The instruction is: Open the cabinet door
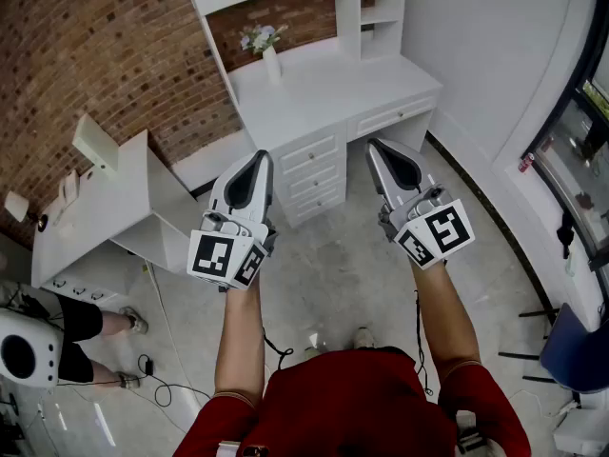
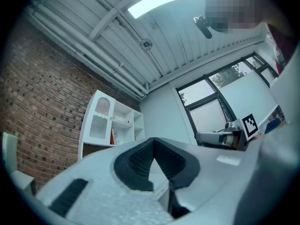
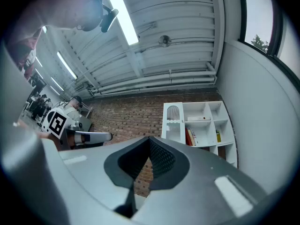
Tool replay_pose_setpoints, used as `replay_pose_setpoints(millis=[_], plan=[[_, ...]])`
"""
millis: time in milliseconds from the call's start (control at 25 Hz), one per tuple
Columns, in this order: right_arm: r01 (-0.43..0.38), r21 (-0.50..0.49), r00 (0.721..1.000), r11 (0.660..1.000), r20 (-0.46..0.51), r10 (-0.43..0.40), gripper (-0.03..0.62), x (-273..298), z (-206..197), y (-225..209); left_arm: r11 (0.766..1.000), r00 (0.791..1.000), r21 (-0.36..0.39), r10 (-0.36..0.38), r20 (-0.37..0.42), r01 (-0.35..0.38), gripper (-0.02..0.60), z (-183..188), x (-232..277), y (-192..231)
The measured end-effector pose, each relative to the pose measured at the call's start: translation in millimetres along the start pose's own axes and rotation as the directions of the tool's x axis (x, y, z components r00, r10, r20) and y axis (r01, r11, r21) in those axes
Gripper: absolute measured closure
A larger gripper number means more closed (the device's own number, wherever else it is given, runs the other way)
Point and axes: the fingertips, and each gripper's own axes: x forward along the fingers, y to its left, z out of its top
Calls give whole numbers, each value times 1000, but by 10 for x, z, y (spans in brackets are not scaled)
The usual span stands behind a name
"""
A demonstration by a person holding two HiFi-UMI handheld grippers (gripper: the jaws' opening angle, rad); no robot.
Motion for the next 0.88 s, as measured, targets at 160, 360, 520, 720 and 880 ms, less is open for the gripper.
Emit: replay_pose_setpoints(millis=[160,360,520,720,880], plan=[[-20,17,1000,1000,12,20,583,12,13,-52,1000,1000,4,-1,-6,1,583,-11,84,-21],[-49,18,999,999,21,48,583,-66,39,-152,1000,1000,11,8,-13,-8,583,-28,214,-106],[-57,23,998,998,32,57,583,-182,62,-423,1000,1000,19,8,-8,-7,583,-20,471,-274],[-79,24,996,997,45,78,583,-349,78,-750,1000,1000,27,8,-8,-8,583,-80,801,-524],[-98,26,994,995,43,97,583,-445,44,-999,999,1000,30,22,-19,-21,583,-167,1014,-664]])
